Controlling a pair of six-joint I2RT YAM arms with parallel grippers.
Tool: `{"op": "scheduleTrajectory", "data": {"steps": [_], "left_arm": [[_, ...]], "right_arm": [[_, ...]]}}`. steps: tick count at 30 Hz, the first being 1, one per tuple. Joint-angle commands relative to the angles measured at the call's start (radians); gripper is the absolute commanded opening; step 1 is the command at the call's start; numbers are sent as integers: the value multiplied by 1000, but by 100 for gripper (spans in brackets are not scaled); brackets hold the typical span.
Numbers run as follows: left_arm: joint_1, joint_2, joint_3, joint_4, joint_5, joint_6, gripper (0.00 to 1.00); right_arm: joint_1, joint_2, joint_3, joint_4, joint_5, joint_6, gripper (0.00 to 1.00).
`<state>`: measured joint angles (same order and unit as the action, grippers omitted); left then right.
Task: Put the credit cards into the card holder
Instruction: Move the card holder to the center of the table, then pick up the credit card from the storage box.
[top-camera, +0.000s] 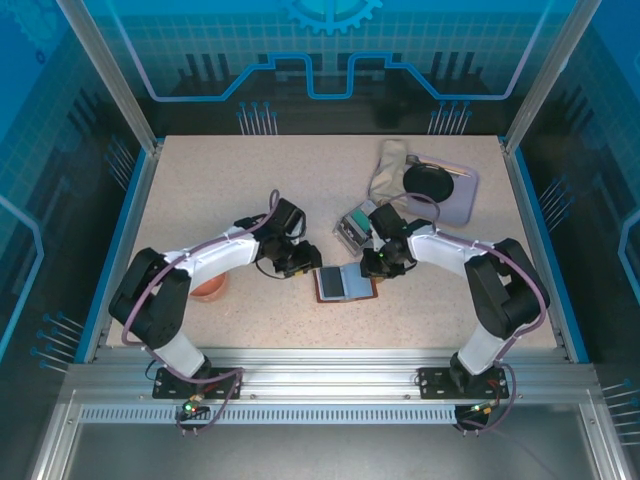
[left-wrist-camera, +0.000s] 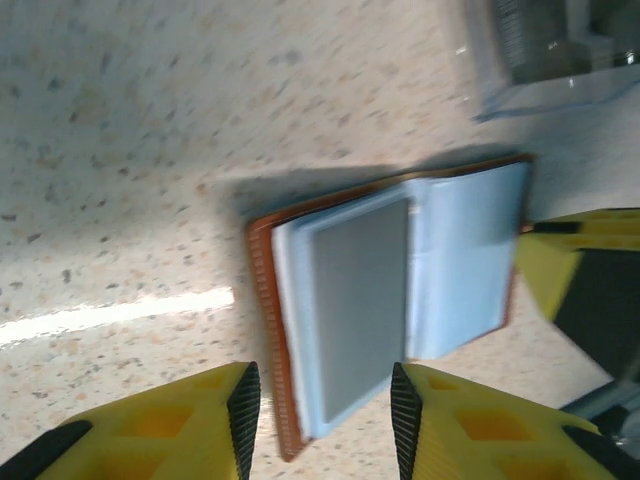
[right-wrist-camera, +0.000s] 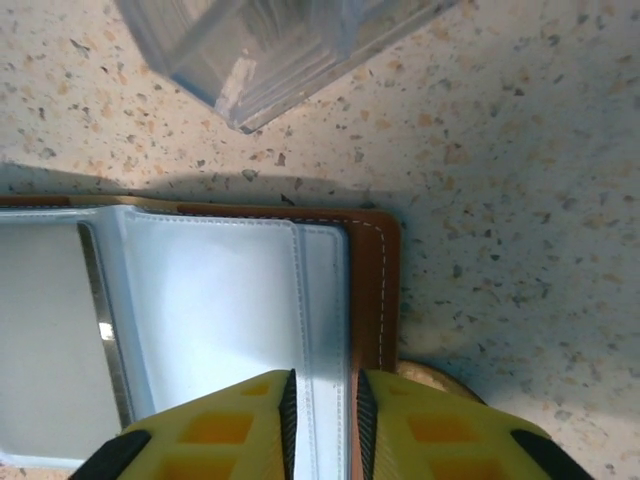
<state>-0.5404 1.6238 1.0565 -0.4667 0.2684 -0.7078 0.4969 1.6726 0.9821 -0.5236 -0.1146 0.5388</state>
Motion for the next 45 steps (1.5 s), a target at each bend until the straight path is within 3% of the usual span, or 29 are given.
{"op": "scheduleTrajectory", "data": {"steps": [1, 5, 8, 13, 24, 28, 33, 45], "left_arm": [[-12, -15, 67, -6, 17, -22, 42], [-21, 32, 105, 55, 71, -71, 42], [-19, 69, 111, 107, 77, -125, 42], [-17, 162, 181, 124, 60, -207, 47], [55, 301, 248, 235, 97, -340, 53], [62, 356, 323, 215, 102, -340, 53], [67, 420, 395, 193, 104, -343, 52], [68, 519, 462, 203, 128, -357, 38]], "right_arm": [[6, -76, 40, -26, -19, 7, 29], [-2, -149, 63, -21, -43, -6, 35], [-27, -190, 105, -51, 8, -41, 41], [-90, -126, 223, -95, 47, -168, 49], [-87, 148, 519, -239, 184, -312, 43], [-97, 220, 583, -259, 115, -330, 40], [-96, 277, 633, -283, 157, -353, 33], [-93, 340, 664, -301, 155, -389, 31]]}}
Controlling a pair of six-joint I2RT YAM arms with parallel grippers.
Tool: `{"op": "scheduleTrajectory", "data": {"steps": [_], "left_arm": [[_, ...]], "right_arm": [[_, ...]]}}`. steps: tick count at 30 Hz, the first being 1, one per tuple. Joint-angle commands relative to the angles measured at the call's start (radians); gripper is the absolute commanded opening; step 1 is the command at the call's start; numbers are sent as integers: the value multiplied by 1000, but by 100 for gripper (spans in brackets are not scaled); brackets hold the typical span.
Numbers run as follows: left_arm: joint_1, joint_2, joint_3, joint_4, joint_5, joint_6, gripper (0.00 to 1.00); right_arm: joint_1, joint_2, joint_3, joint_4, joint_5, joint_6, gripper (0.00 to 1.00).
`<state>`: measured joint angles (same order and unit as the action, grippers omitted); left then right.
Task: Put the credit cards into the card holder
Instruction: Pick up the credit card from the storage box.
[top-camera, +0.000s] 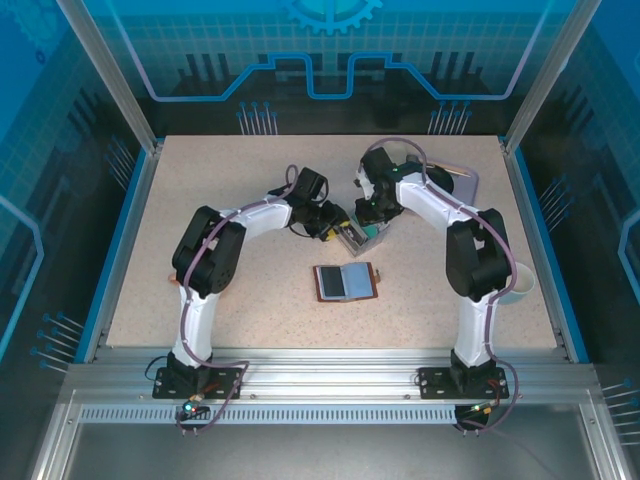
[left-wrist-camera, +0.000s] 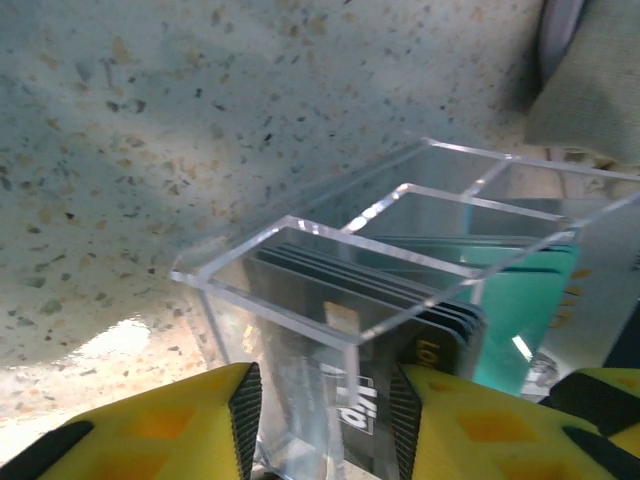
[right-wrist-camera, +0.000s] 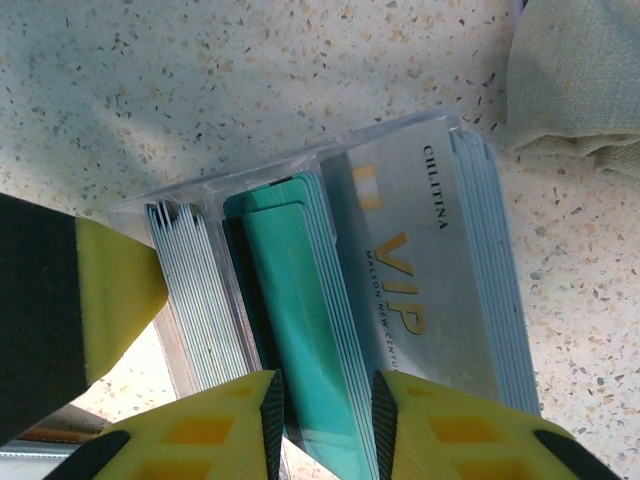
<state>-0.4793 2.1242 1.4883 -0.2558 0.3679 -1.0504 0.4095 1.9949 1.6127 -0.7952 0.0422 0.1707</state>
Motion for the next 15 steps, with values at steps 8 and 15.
{"op": "scheduleTrajectory", "data": {"steps": [8, 15], "left_arm": [[7, 49, 33, -10, 29, -19, 37], [9, 64, 43, -117, -18, 44, 31]], "right_arm": [[-3, 32, 41, -28, 9, -39, 33], [29, 62, 60, -44, 115, -92, 34]]}}
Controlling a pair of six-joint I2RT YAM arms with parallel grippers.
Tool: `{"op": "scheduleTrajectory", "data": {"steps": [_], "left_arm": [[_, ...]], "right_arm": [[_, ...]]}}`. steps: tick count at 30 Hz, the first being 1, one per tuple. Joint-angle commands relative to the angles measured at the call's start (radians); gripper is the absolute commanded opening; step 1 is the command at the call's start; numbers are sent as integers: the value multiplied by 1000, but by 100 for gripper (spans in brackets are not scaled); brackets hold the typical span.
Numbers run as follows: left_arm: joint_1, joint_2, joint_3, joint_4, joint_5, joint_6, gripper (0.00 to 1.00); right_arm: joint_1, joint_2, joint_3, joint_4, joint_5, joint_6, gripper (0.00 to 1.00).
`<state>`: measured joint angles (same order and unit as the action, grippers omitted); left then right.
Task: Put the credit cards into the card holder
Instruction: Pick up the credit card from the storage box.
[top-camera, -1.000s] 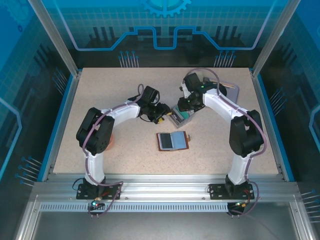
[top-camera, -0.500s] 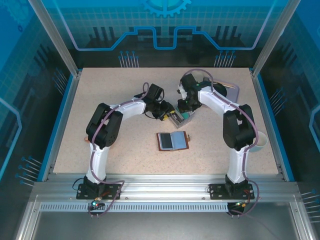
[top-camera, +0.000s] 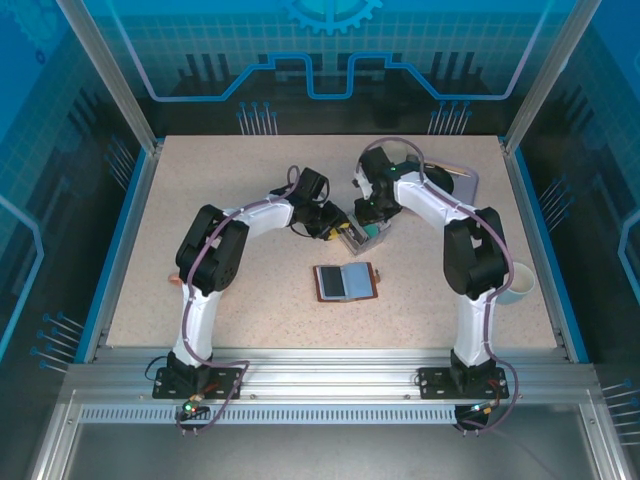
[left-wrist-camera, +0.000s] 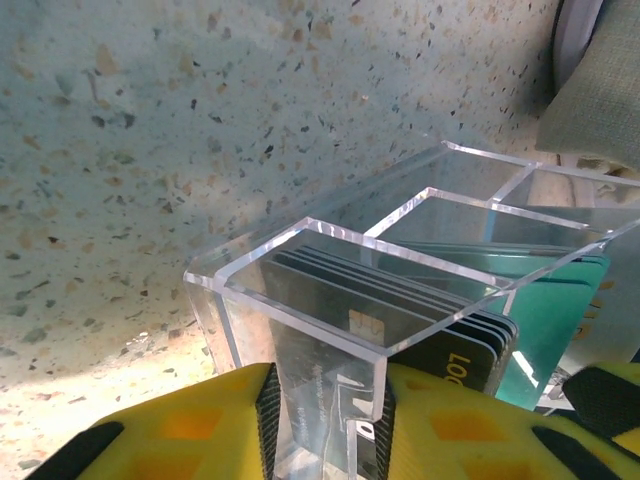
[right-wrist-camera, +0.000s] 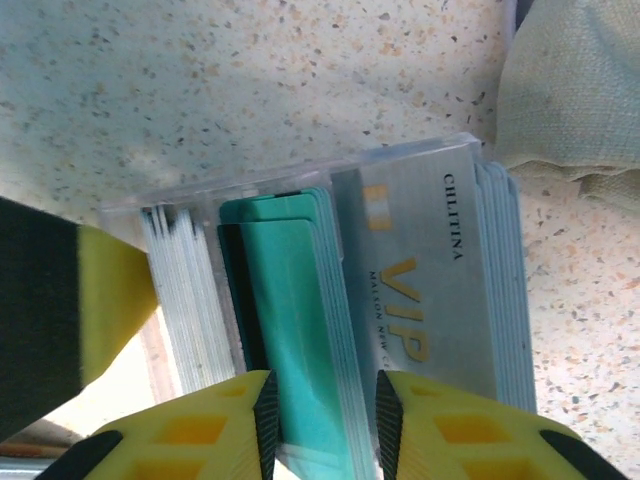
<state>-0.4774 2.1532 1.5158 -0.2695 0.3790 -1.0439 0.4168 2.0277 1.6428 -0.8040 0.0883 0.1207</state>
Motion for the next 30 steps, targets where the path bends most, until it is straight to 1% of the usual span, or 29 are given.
{"op": "scheduleTrajectory", "data": {"steps": [1, 6, 9, 12, 20, 27, 30], "left_arm": [[7, 34, 17, -125, -41, 54, 29], [9, 42, 50, -215, -91, 150, 25], [8, 51, 81, -266, -97, 225, 23], [8, 52, 93, -305, -116, 270, 22], [8, 41, 93, -306, -106, 303, 22], [8, 40, 87, -298, -100, 301, 22], [8, 38, 86, -297, -100, 301, 22]], "right_arm": [[29, 32, 29, -34, 84, -49, 34], [64, 46, 35, -44, 165, -72, 33], [80, 46, 39, -51, 174, -78, 34], [90, 46, 39, -47, 180, -87, 35], [97, 50, 53, -49, 262, -87, 33], [99, 48, 49, -52, 234, -90, 23], [105, 47, 47, -48, 255, -87, 23]]}}
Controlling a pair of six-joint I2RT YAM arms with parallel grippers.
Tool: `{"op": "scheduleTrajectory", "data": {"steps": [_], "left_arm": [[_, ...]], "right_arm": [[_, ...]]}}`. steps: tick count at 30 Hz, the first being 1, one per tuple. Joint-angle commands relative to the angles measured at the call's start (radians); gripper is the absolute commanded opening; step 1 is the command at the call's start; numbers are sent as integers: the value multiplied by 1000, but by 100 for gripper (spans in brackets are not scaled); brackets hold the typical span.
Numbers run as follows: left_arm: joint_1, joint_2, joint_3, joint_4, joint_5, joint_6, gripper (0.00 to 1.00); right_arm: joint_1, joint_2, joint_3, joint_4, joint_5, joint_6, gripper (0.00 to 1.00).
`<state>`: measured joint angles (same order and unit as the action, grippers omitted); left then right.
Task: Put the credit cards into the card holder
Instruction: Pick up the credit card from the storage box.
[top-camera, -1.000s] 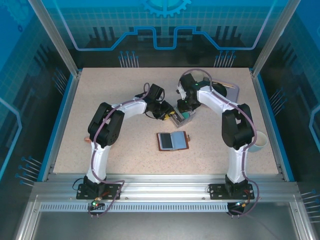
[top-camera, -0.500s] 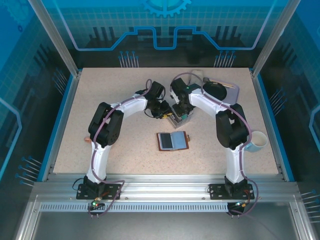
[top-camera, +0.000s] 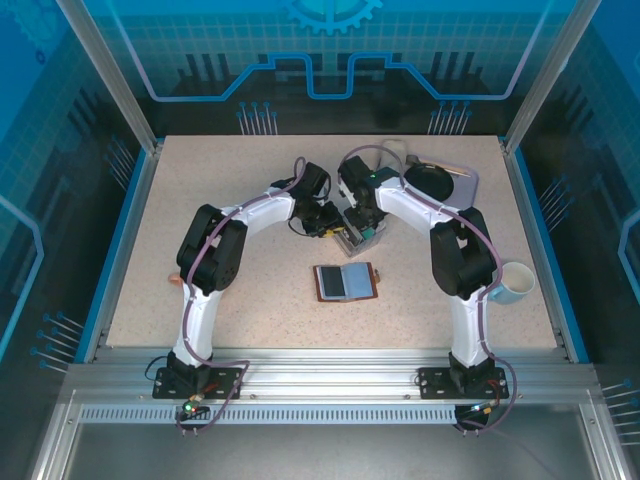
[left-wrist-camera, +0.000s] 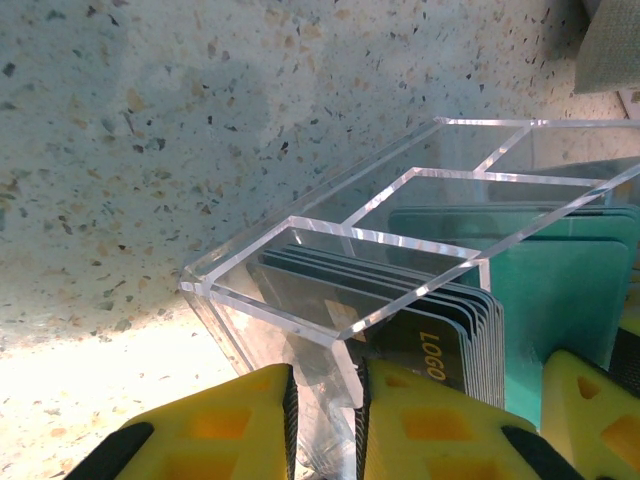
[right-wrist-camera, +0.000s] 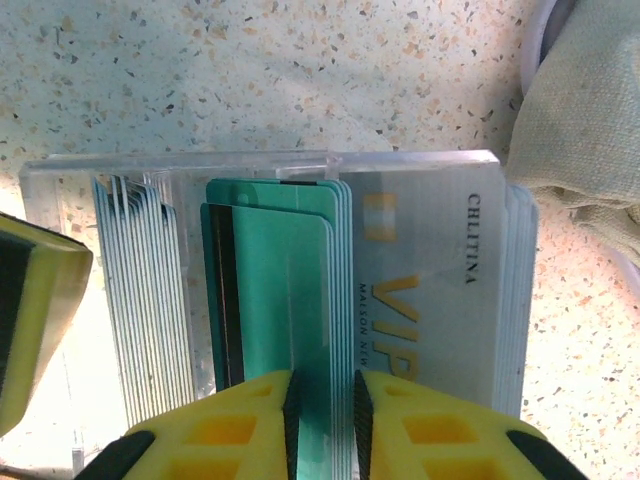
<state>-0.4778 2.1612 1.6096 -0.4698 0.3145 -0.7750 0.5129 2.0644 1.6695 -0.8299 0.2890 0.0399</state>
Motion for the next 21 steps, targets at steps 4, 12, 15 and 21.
{"op": "scheduleTrajectory", "data": {"steps": [4, 12, 15, 21], "left_arm": [[8, 30, -7, -94, -35, 32, 22], [8, 33, -5, -92, -30, 29, 22], [9, 34, -5, -92, -30, 28, 21], [8, 34, -5, -88, -28, 26, 22]], "right_arm": [[12, -2, 17, -13, 76, -11, 21], [13, -10, 12, -8, 101, -16, 21], [13, -11, 8, -7, 108, -16, 21], [14, -15, 6, -6, 127, -16, 21]]}}
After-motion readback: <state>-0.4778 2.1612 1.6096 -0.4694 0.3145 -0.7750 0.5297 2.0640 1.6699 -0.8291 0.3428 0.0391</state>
